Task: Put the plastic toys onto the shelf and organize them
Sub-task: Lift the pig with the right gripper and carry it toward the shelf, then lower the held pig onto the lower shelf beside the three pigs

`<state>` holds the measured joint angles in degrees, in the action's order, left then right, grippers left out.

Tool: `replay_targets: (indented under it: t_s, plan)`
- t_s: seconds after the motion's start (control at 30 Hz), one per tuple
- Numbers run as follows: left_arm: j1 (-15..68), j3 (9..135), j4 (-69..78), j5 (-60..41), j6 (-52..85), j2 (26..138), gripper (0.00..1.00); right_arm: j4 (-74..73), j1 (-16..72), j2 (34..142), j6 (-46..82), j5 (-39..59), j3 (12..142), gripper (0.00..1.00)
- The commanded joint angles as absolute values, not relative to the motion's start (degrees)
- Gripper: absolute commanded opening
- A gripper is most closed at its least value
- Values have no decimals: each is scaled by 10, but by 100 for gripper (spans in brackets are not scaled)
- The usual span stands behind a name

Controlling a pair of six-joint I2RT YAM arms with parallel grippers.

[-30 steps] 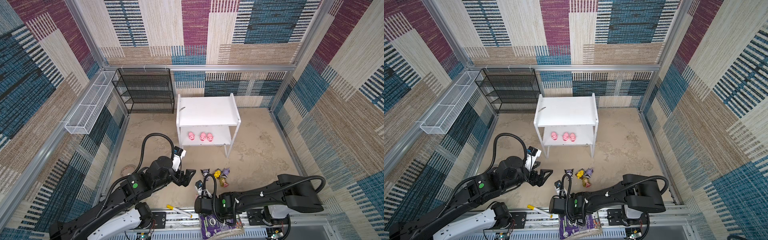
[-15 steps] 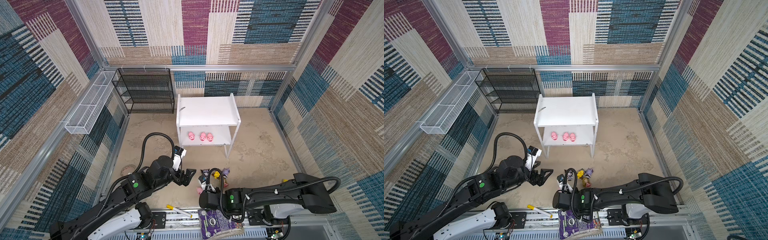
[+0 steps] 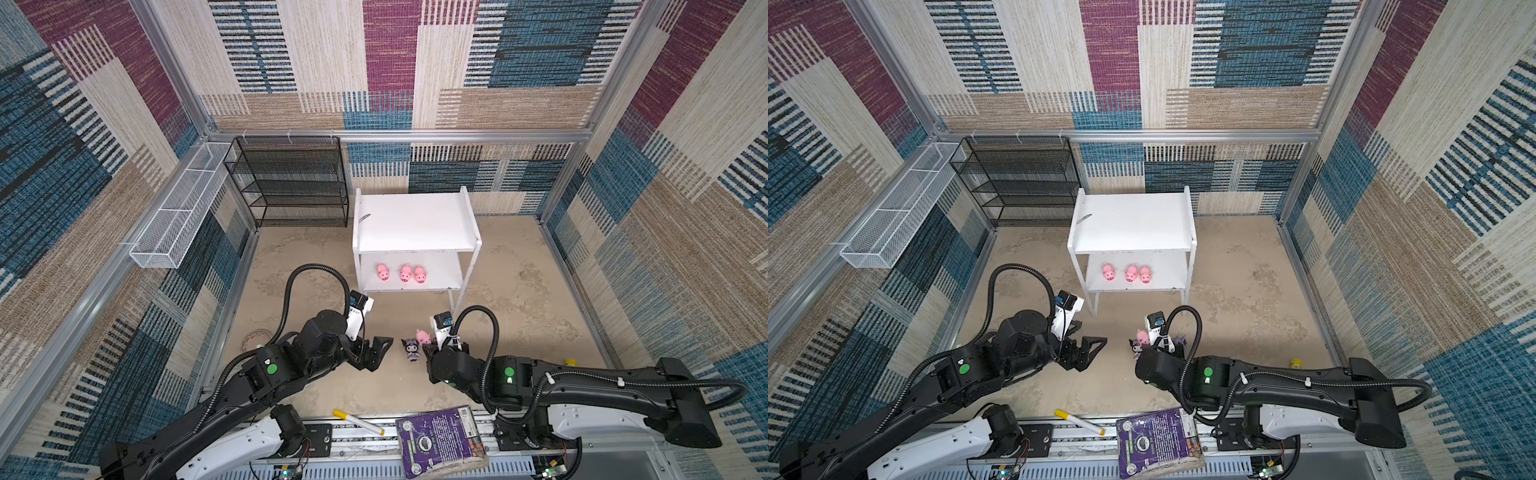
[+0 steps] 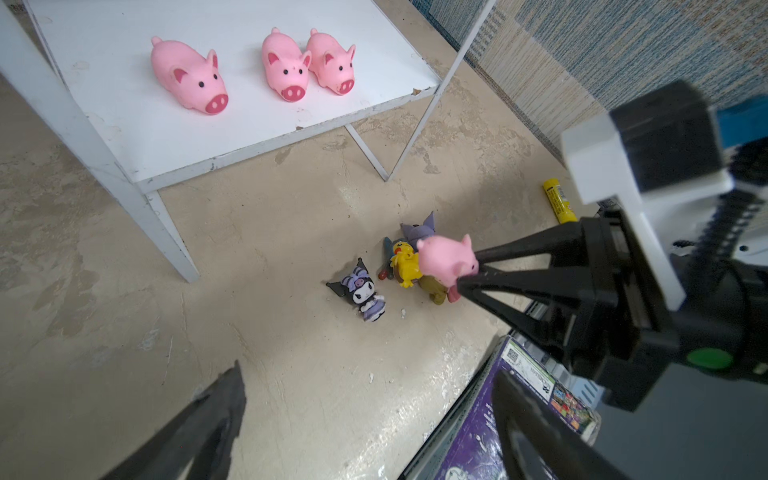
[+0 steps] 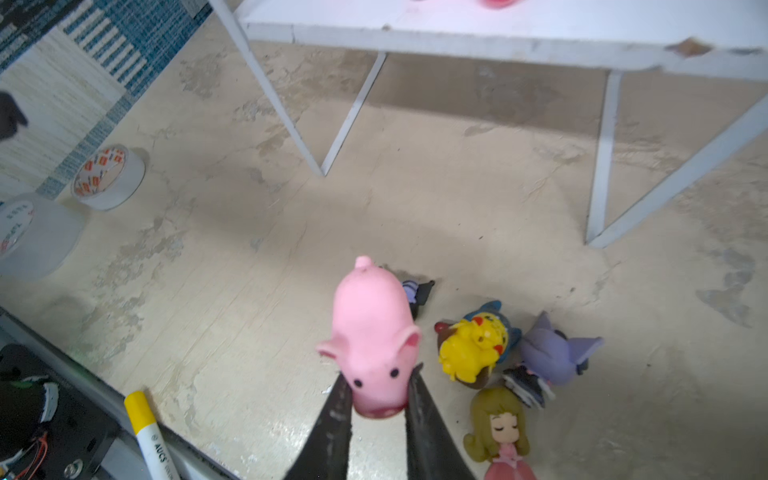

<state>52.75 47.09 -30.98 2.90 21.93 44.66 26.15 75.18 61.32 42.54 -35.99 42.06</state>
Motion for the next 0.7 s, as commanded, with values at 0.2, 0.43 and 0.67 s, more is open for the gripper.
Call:
replay_targets:
  t_s: [0.2, 0.43, 0.67]
  plan:
    - [527, 476, -291, 36, 203, 454, 93, 211, 720, 543, 417, -489, 405, 24]
    - [527, 485, -288, 34, 194, 462, 93, 117, 679, 552, 377, -500, 402, 24]
    - [526, 496, -276, 24, 184, 473, 93, 53, 636, 601, 344, -472, 414, 24]
